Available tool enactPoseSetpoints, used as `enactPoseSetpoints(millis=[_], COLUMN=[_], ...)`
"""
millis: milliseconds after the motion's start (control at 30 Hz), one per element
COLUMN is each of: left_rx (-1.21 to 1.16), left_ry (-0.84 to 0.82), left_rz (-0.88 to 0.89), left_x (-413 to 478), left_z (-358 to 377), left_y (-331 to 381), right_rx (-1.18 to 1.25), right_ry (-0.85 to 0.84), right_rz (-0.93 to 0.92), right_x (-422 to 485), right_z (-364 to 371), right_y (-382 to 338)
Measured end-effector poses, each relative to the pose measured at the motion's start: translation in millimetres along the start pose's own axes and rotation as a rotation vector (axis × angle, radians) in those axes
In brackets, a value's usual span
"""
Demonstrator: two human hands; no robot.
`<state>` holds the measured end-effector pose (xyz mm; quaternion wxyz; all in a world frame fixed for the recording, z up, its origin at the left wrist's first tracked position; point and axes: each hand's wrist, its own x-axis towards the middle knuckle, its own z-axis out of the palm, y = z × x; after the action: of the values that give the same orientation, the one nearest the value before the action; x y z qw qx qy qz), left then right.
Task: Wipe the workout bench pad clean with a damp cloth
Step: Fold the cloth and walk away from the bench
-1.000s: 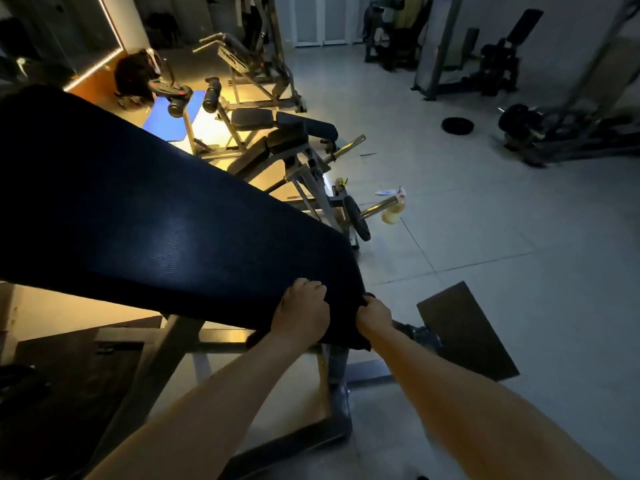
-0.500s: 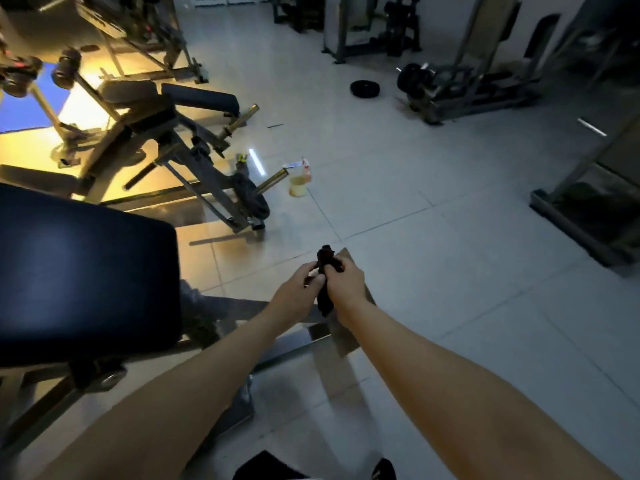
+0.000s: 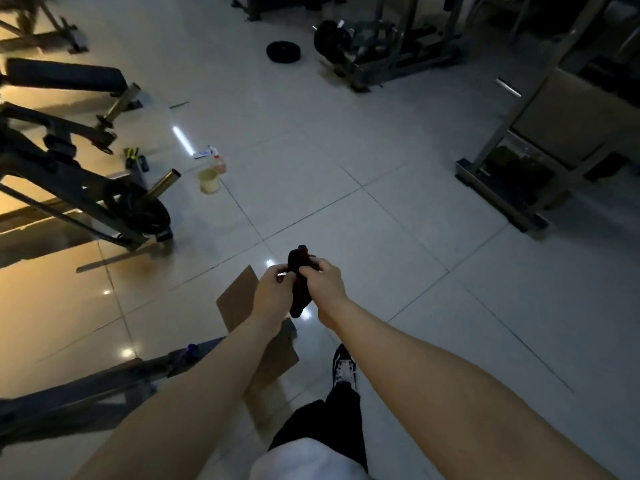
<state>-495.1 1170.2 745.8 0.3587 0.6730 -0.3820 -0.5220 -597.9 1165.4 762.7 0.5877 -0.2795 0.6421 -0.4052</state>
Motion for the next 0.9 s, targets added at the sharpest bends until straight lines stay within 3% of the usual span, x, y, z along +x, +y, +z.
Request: enactPoseSetpoints(millis=[267, 533, 633, 900], left_rx=[-0.069, -0.394, -0.456, -0.356], left_ry=[0.132, 0.092, 0.159, 0.444], left_rz=[-0.109, -0.120, -0.098, -0.126], left_x=[177, 305, 357, 556], left_z=[75, 73, 72, 45], left_y=[71, 147, 172, 228], right_rx=[-0.126, -0.230, -0.243, -0.288], right_ry=[-0.134, -0.167, -0.198, -0.401], right_rz=[0.009, 0.033, 0.060, 0.068], right_x=[179, 333, 389, 574], right_z=[-15, 38, 64, 161], right_y=[-83, -175, -208, -279])
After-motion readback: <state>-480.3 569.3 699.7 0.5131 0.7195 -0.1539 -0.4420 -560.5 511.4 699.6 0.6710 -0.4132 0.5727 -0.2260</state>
